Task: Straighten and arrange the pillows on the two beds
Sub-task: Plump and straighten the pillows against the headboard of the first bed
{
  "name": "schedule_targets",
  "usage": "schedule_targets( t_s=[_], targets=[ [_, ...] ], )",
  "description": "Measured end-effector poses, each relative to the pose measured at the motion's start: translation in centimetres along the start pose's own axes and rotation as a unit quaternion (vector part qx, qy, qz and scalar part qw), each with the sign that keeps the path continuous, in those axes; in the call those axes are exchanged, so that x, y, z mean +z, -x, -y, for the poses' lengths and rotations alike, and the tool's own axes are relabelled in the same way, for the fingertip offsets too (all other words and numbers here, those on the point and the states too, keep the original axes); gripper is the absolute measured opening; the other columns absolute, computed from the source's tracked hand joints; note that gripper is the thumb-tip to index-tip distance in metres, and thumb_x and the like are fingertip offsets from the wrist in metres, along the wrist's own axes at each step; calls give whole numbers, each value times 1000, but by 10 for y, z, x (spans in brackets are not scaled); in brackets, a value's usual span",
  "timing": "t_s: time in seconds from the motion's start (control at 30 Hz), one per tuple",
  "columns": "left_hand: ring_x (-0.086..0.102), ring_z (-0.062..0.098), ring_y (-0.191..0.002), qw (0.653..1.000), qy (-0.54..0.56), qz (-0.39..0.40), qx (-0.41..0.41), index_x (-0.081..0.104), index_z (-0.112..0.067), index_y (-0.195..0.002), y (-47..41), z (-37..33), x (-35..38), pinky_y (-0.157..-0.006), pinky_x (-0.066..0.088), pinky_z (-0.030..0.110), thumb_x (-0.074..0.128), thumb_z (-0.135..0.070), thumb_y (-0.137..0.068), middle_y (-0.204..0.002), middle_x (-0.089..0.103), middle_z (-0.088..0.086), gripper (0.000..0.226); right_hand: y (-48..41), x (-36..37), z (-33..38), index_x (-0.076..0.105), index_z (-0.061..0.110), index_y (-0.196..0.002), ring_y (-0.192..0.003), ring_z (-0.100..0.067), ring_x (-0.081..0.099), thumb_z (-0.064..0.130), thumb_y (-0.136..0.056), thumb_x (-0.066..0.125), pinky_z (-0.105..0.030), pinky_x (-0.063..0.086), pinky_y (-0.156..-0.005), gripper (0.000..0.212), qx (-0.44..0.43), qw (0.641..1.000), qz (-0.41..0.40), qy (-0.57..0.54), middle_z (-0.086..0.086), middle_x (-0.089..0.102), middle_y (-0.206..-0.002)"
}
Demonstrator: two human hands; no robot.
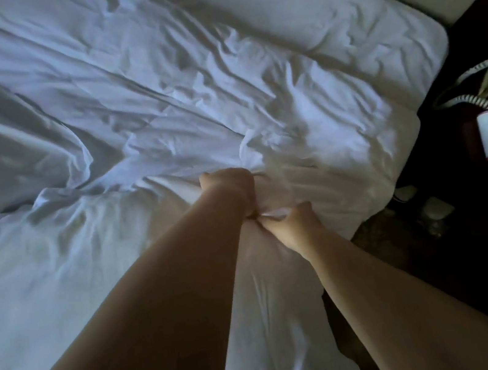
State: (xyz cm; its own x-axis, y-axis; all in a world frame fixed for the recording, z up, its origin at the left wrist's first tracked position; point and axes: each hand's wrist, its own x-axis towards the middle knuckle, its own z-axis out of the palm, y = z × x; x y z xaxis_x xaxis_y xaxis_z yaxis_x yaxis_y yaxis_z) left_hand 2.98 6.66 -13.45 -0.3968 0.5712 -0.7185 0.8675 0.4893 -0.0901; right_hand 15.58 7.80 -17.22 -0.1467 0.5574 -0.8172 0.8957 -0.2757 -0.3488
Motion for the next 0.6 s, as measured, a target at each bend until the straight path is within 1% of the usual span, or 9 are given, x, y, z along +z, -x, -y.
schedule_targets(
  t_s=[0.03,0.07,0.13,0.17,0.3,0.37,0.47,0.53,0.6],
  targets=[
    [58,22,-114,1000,10,8,5,56,-20,-120,1,5,-5,-90,39,36,70,-39,-79,-106,60,-3,47,2,0,-2,61,14,-109,-120,-27,57,56,-74,72,-32,45,-102,55,-32,999,-14,-14,-11,61,-127],
    [60,21,-110,1000,17,7,13,58,-21,-117,4,10,-12,-84,40,35,71,-41,-76,-97,57,-4,47,7,-1,-1,68,17,-99,-112,-25,62,53,-77,71,-30,48,-95,43,-66,997,-16,-27,-9,67,-118],
    [61,20,-105,999,11,-19,27,60,-23,-113,13,19,-30,-78,39,33,74,-46,-72,-89,52,-7,49,17,-5,4,71,10,-99,-101,-25,66,52,-80,68,-25,47,-79,46,-117,992,-28,-39,-10,72,-106],
    [61,20,-106,999,5,-41,28,60,-24,-111,21,24,-41,-77,38,33,74,-48,-71,-89,52,-7,48,23,-7,11,70,7,-100,-100,-27,66,53,-81,66,-25,46,-77,50,-135,989,-47,-41,-12,72,-103],
    [62,20,-106,991,18,-131,-5,61,-27,-110,61,47,-89,-79,42,32,72,-58,-66,-101,63,-5,55,65,-34,58,64,5,-105,-104,-32,64,50,-82,64,-31,47,-80,50,-205,972,-100,-52,-13,69,-105],
    [63,19,-100,981,59,-183,-35,62,-29,-106,91,59,-120,-75,43,29,67,-66,-62,-95,63,-7,57,92,-59,90,63,11,-102,-102,-31,64,51,-81,64,-30,46,-76,45,-259,958,-119,-39,-9,69,-103],
    [62,18,-97,960,122,-235,-87,61,-33,-105,144,73,-179,-73,43,30,58,-80,-56,-94,63,-9,68,145,-110,141,62,16,-100,-97,-30,64,49,-81,61,-35,50,-78,38,-349,926,-143,-14,-6,69,-100],
    [61,21,-98,941,186,-253,-123,56,-31,-100,176,82,-223,-80,47,34,58,-86,-47,-97,62,-6,76,189,-147,172,63,19,-100,-91,-27,63,51,-81,59,-36,51,-77,38,-407,902,-143,-3,-2,68,-96],
    [60,23,-97,928,250,-248,-119,50,-31,-91,216,85,-262,-91,48,39,56,-83,-34,-102,62,0,78,235,-183,196,63,24,-101,-91,-23,63,51,-81,54,-36,51,-79,36,-459,877,-141,15,4,67,-97]
  ],
)
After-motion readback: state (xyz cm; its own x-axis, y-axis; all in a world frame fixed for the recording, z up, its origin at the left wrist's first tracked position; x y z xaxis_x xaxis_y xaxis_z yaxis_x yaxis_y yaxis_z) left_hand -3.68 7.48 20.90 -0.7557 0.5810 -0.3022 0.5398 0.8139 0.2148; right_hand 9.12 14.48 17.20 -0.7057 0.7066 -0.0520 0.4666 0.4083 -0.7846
